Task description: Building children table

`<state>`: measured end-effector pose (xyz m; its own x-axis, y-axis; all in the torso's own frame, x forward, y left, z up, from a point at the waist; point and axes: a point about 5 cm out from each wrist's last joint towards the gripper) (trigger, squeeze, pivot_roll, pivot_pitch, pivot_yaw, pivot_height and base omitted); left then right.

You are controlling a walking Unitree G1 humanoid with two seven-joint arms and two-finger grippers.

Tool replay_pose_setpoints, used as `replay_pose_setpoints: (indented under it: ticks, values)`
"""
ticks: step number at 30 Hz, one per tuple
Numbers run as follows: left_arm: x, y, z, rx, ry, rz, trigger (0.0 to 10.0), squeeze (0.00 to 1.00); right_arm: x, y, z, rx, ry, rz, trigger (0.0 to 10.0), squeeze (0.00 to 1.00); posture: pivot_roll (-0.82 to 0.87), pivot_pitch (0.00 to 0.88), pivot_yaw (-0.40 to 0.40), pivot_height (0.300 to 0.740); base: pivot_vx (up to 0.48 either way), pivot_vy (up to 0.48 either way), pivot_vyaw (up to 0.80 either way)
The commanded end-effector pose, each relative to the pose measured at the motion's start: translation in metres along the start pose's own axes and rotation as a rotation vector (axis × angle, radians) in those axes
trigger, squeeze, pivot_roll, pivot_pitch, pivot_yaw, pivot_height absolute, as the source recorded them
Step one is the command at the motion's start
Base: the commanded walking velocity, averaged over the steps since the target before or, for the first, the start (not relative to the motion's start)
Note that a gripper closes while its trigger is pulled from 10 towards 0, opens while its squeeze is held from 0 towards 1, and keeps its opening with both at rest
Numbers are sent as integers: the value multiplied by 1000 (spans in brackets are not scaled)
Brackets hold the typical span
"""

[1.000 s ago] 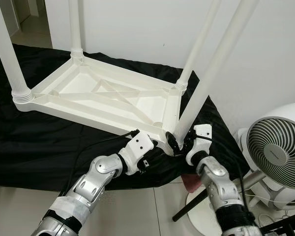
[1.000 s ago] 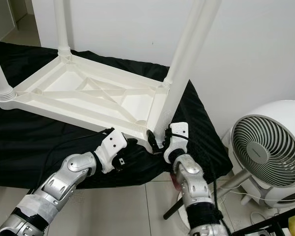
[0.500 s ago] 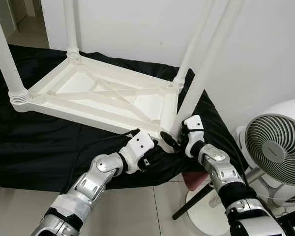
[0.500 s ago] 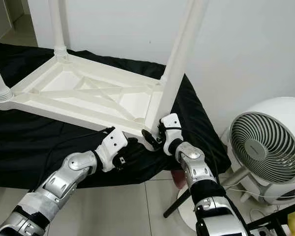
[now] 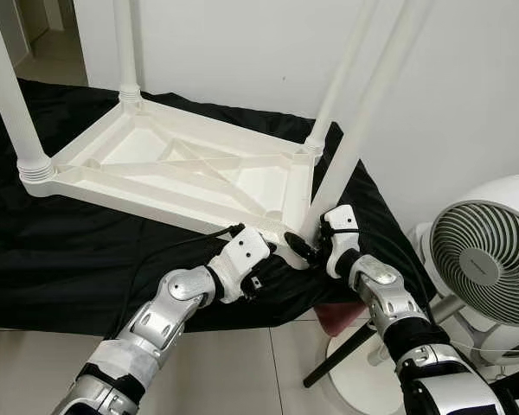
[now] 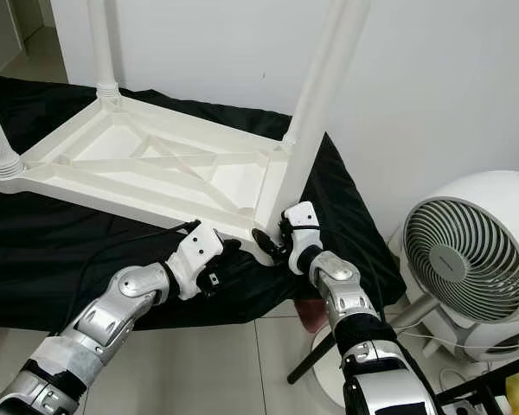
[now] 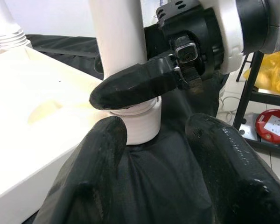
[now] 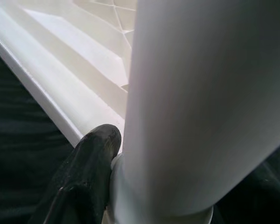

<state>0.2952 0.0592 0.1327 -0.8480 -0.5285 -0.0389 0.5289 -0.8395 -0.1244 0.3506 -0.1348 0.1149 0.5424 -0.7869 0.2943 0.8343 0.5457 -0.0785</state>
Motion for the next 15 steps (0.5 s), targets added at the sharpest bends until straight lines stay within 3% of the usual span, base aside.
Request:
replay_pose_setpoints:
  ticks: [1, 5, 11, 15]
  values:
    - [8, 1, -2, -15, -2, -87, 10000, 0, -3, -5, -15, -59, 90, -55, 10000, 0, 76, 0, -157, 740, 0, 0, 0]
    - [10, 2, -3, -13, -8, -92, 10000, 0, -3, -8, -15, -88, 220, -246, 10000, 0, 73, 0, -155, 740, 0, 0, 0]
    - [12, 2, -4, -16, -12, -97, 10000, 0, -9, -10, -13, -91, 259, -339, 10000, 0, 67, 0, -152, 740, 0, 0, 0]
    - [14, 2, -5, -18, -15, -105, 10000, 0, -26, -13, -7, -96, 305, -482, 10000, 0, 61, 0, -154, 740, 0, 0, 0]
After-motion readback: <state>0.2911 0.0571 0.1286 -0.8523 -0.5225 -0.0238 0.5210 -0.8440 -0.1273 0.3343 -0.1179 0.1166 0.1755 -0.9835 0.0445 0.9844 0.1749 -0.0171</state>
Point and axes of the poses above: a point about 5 cm out from each wrist's last joint towards the gripper, its own y axis pointing out of the wrist towards the gripper, its own z axis along the axis of the wrist's last joint, x = y × z, and after that the axes turned 13 degrees about -y, right-handed
